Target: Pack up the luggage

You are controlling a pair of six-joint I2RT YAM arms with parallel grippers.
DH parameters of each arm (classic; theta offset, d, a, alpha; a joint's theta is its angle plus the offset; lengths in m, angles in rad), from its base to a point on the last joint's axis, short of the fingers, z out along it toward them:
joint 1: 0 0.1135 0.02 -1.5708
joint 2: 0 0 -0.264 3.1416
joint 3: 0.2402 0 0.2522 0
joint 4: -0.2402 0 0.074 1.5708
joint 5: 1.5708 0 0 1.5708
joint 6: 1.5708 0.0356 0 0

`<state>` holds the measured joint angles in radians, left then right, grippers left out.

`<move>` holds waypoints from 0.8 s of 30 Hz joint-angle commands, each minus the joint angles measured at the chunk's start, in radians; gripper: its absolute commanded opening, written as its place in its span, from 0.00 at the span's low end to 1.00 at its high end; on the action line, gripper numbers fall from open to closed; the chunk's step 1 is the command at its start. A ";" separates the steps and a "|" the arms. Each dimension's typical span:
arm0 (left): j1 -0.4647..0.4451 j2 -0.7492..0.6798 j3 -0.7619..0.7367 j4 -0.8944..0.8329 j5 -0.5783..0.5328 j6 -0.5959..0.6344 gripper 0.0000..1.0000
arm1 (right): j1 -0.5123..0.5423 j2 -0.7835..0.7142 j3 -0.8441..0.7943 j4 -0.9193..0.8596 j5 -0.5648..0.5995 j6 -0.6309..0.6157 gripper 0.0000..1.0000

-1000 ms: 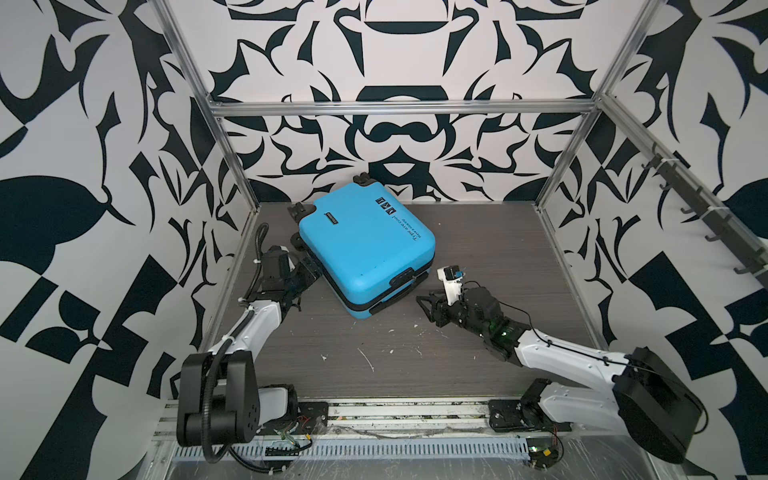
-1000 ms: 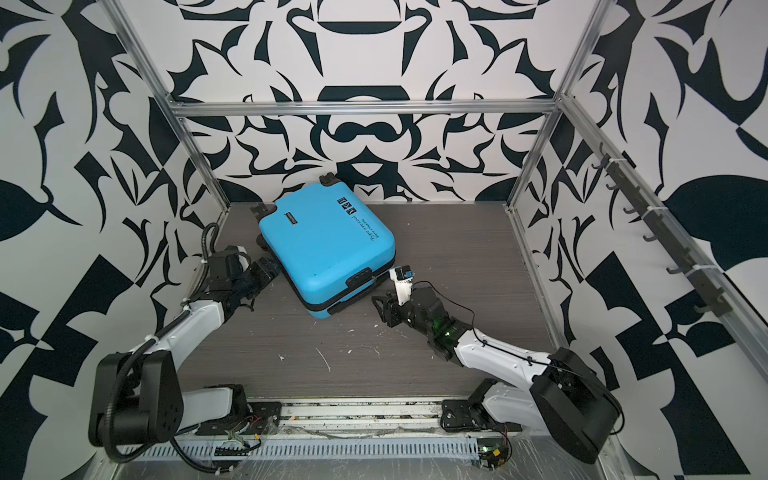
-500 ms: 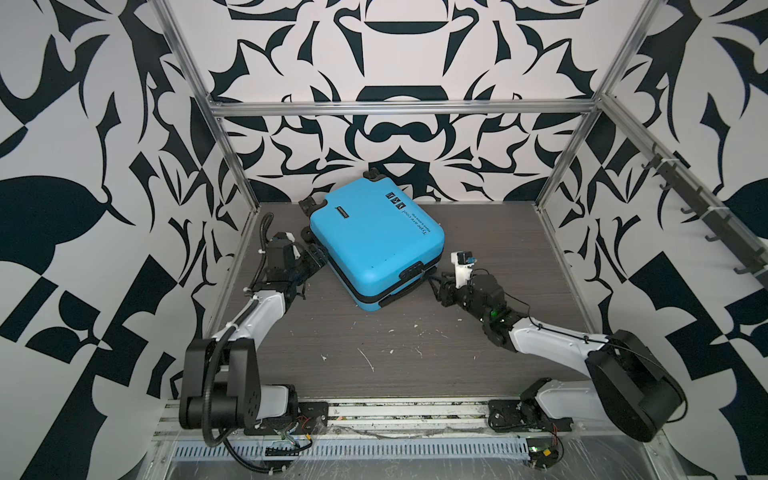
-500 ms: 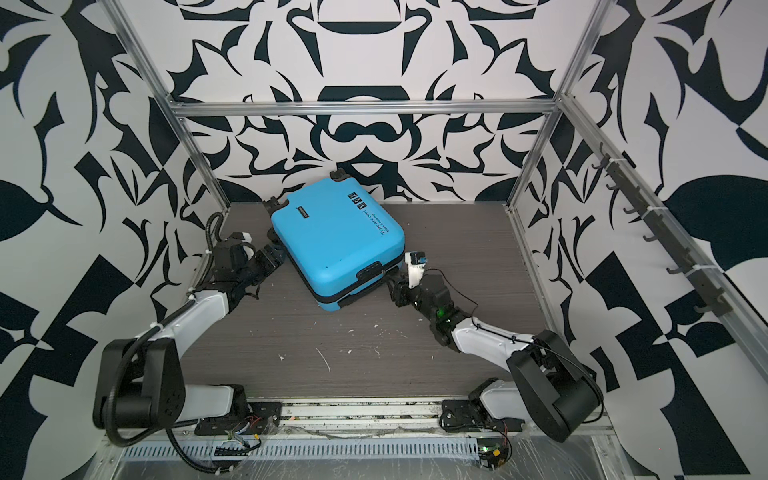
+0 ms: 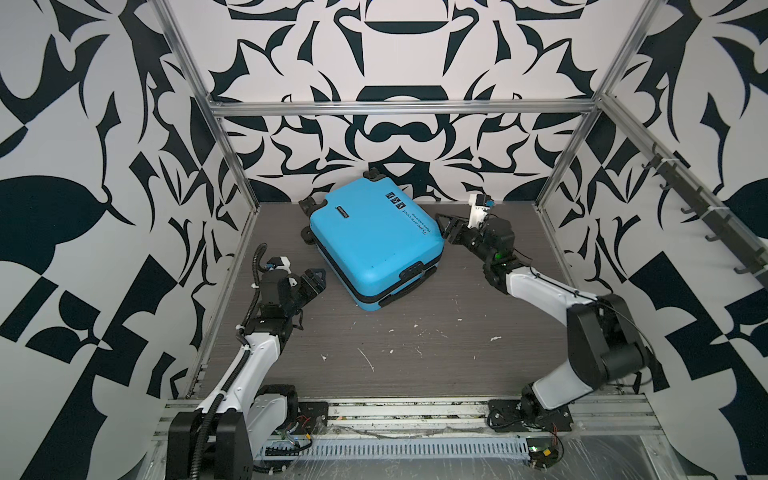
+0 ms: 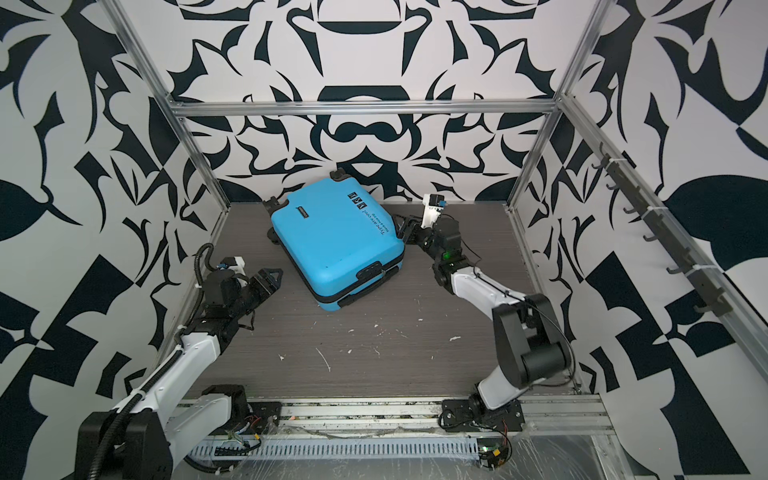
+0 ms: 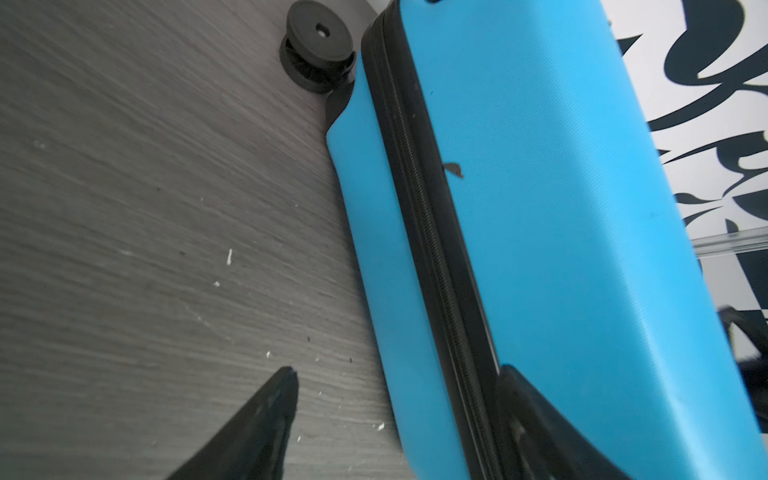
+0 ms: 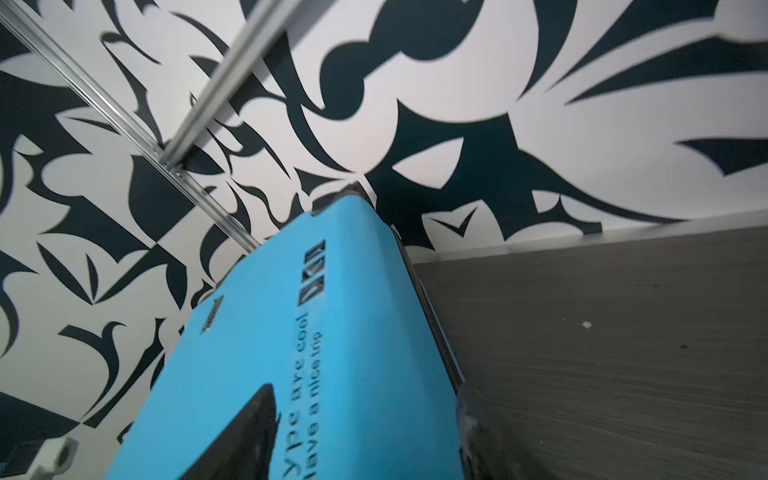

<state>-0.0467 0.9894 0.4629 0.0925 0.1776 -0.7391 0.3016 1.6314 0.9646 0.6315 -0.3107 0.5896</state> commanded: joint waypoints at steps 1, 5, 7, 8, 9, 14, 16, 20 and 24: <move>-0.003 -0.025 -0.001 -0.033 0.010 0.011 0.78 | 0.006 0.057 0.059 0.031 -0.106 0.081 0.63; -0.004 -0.058 0.038 -0.125 0.007 0.070 0.79 | 0.021 0.058 0.029 0.087 -0.141 0.125 0.60; -0.003 -0.088 0.045 -0.148 0.005 0.073 0.79 | 0.045 0.029 -0.003 0.091 -0.145 0.114 0.60; -0.004 -0.100 0.048 -0.157 0.011 0.073 0.80 | 0.055 0.017 -0.018 0.090 -0.144 0.108 0.60; -0.003 -0.114 0.054 -0.176 0.021 0.068 0.79 | 0.068 0.002 -0.034 0.088 -0.145 0.104 0.60; -0.008 -0.182 0.062 -0.237 0.072 0.015 0.78 | 0.112 -0.060 -0.104 0.094 -0.144 0.101 0.57; -0.023 -0.227 0.056 -0.265 0.073 -0.020 0.76 | 0.129 -0.083 -0.123 0.087 -0.134 0.092 0.57; -0.094 -0.340 0.013 -0.307 0.050 -0.141 0.71 | 0.134 -0.136 -0.150 0.027 -0.068 0.060 0.57; -0.304 -0.461 -0.098 -0.305 -0.100 -0.338 0.69 | 0.135 -0.238 -0.200 -0.034 0.063 0.005 0.58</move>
<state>-0.2493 0.5785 0.4347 -0.1616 0.1749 -0.9039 0.4335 1.4773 0.7853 0.6086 -0.3321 0.6487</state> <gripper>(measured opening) 0.688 0.580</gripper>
